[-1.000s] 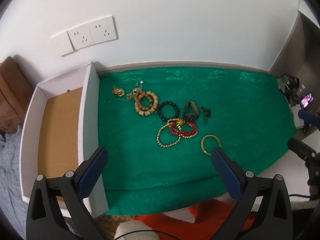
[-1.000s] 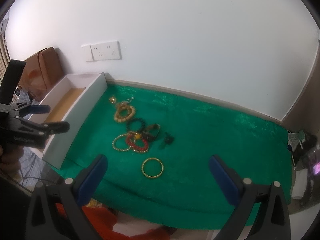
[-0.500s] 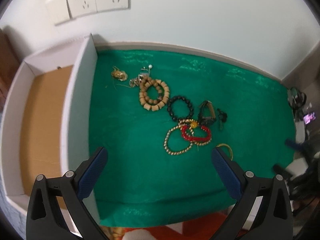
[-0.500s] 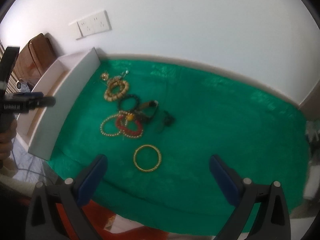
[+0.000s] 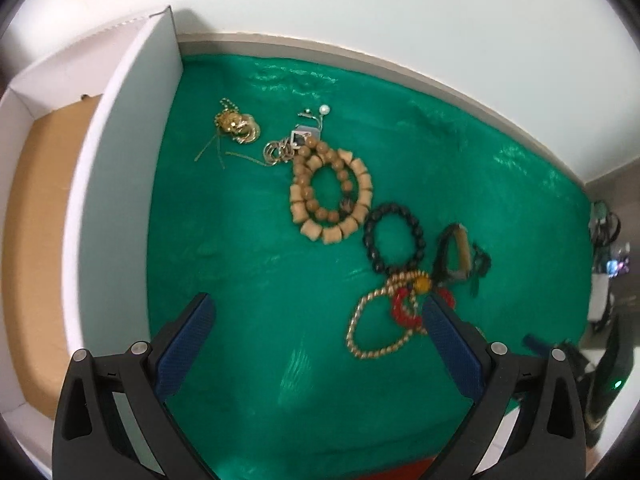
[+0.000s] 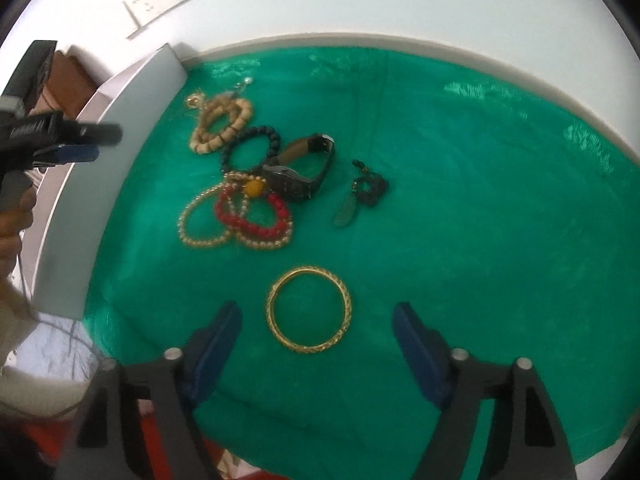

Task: Organize jewelry
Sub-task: 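Lower left tool toward red bead bracelet while right tool lowers toward gold bangle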

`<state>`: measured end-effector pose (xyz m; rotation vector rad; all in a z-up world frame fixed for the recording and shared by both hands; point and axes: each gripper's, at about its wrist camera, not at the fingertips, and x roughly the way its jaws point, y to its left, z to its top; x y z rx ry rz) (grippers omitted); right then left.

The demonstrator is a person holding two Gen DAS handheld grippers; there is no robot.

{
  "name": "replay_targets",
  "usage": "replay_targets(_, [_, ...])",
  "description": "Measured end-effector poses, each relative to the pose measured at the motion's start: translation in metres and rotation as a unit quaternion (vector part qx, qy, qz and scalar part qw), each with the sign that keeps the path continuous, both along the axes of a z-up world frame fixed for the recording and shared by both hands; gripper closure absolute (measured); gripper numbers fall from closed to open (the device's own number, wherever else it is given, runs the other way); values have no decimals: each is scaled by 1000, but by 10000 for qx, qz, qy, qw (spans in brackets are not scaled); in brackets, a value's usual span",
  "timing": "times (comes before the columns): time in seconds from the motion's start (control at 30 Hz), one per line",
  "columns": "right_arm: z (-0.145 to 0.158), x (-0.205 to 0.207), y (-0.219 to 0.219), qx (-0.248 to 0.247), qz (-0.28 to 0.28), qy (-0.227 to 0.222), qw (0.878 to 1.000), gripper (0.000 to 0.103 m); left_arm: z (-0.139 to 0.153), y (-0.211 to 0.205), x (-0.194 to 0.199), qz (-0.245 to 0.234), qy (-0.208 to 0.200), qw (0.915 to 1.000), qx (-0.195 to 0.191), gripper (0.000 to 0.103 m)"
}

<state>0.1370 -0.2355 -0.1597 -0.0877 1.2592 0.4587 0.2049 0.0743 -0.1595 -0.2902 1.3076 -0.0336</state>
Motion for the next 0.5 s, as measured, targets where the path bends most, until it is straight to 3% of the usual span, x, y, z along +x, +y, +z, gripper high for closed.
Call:
replay_targets(0.2, [-12,1,0,14,4,147,9999,39,-20,-30,-8,-619,170,9978,191,1])
replay_targets(0.5, [-25,2,-7,-10,-101,287,9995,39,-27,-59,-12,-1101,165,9935,257,2])
